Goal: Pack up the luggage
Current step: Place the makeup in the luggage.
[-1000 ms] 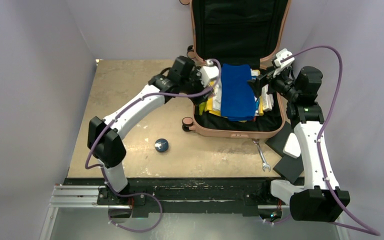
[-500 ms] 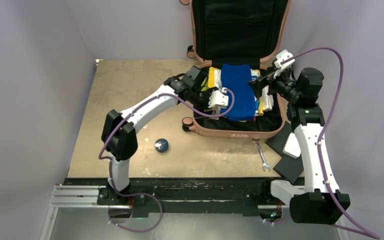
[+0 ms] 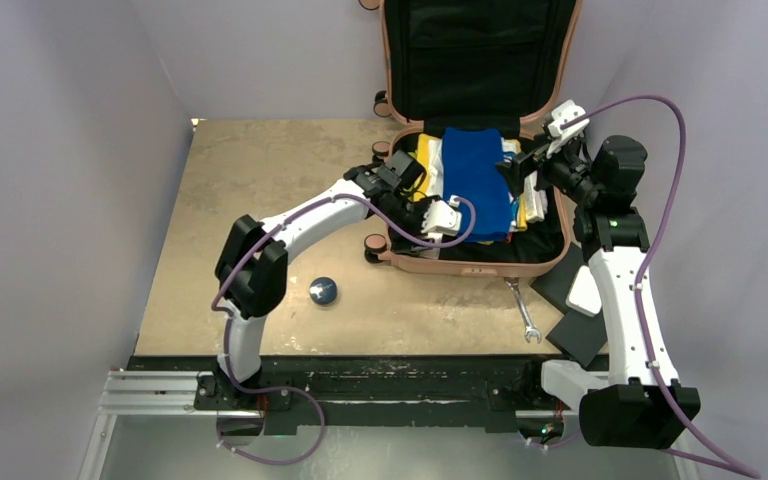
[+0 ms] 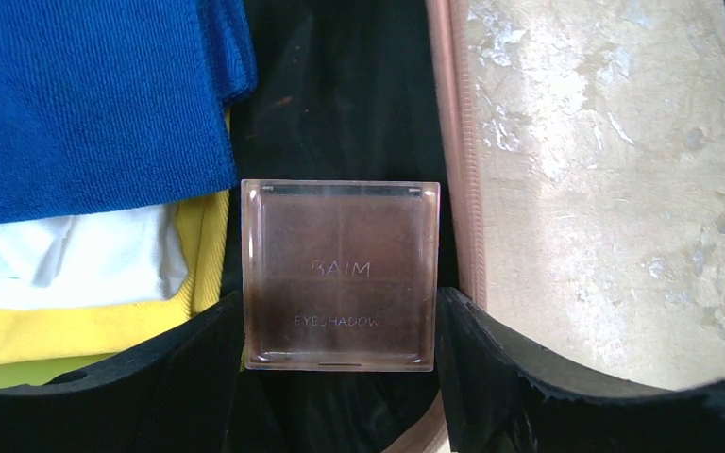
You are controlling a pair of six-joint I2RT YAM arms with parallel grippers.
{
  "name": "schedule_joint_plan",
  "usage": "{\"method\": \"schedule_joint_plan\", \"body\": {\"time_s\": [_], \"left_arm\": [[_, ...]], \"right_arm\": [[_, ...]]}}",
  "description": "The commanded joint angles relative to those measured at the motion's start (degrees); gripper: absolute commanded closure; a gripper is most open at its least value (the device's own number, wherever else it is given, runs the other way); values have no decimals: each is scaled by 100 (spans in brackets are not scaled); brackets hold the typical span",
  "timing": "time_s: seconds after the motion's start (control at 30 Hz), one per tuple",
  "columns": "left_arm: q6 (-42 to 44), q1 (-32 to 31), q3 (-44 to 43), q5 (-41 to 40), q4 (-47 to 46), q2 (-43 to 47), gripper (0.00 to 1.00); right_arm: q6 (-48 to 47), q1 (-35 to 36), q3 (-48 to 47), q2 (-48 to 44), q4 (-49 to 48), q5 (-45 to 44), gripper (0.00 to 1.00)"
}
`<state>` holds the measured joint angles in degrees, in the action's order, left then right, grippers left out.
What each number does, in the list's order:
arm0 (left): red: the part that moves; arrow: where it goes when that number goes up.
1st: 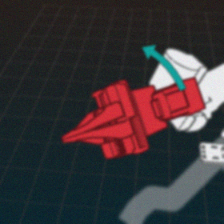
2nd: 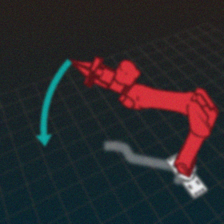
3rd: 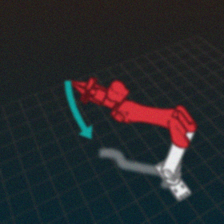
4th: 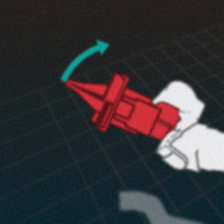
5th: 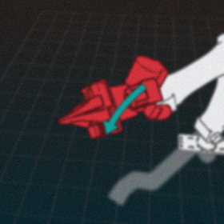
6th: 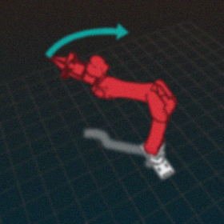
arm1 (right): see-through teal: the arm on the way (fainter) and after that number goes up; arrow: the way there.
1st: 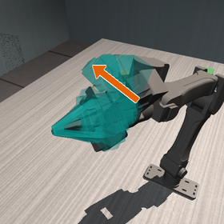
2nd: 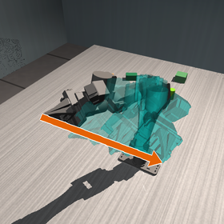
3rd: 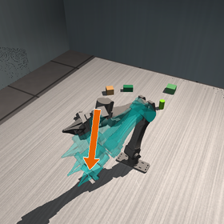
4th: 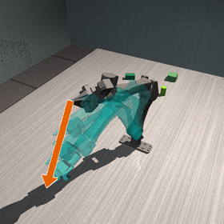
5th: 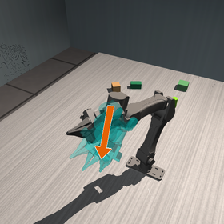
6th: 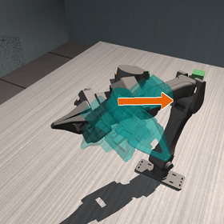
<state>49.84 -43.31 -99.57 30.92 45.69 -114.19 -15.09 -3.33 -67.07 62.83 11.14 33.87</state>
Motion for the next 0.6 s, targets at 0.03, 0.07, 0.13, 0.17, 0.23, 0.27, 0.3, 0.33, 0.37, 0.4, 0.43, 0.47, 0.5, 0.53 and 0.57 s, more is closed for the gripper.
{"method": "schedule_joint_plan", "body": {"time_s": [0.03, 0.07, 0.13, 0.17, 0.23, 0.27, 0.3, 0.33, 0.37, 0.4, 0.43, 0.47, 0.5, 0.53, 0.57], "left_arm": [[-416, -25, -32, 65, -329, -296, 94], [-500, -26, -28, 25, -397, -316, 94], [-666, -35, -41, -69, -528, -355, 92], [-676, -35, -71, -62, -503, -370, 91], [-666, -30, -98, -15, -463, -369, 88], [-664, -33, -103, 14, -447, -361, 85], [-654, -36, -112, 27, -413, -349, 81], [-645, -37, -108, 48, -381, -327, 77], [-635, -34, -103, 54, -365, -300, 73], [-634, -34, -102, 53, -352, -272, 67], [-630, -29, -105, 48, -332, -245, 60], [-627, -35, -95, 44, -322, -213, 55], [-625, -34, -94, 41, -312, -185, 51], [-632, -33, -92, 38, -306, -160, 47], [-625, -35, -95, 31, -289, -136, 43]], "right_arm": [[-46, 8, 40, -134, -205, -16, 1], [-46, 8, 44, -139, -213, -33, 1], [-46, 8, 45, -131, -232, -63, 1], [-42, 8, 45, -124, -240, -69, 1], [-46, 8, 53, -126, -243, -69, 1], [-49, 8, 61, -130, -240, -73, 1], [-54, 8, 62, -135, -239, -73, 1], [-55, 8, 62, -139, -241, -80, 1], [-55, 8, 62, -139, -243, -86, 1], [-55, 8, 70, -146, -251, -81, 1], [-63, 8, 64, -148, -248, -82, 1], [-64, 8, 70, -155, -252, -82, 1], [-60, 8, 71, -157, -252, -82, 1], [-62, 8, 71, -156, -252, -80, 1], [-63, 13, 68, -157, -249, -76, 1]]}}
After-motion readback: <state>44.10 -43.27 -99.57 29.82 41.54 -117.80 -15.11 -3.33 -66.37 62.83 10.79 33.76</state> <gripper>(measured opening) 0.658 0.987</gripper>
